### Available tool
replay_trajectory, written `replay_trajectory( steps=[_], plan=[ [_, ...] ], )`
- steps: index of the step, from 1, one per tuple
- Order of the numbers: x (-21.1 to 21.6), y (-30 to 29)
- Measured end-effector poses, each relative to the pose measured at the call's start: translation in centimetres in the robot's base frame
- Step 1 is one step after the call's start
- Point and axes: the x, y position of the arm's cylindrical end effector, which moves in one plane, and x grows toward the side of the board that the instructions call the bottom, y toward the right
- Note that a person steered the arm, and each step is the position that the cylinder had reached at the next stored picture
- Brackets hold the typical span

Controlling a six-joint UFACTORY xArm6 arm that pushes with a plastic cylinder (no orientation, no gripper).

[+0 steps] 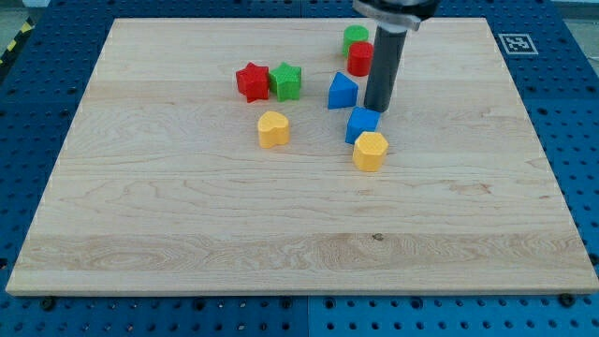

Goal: Slide the blue triangle between the yellow heart and the blue cube

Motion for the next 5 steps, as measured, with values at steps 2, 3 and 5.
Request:
replay_trajectory(
  steps=[2,3,5],
  plan=[
    [-2.8,0.7],
    [-1.7,-1.6],
    [-3.9,-2.0]
  ],
)
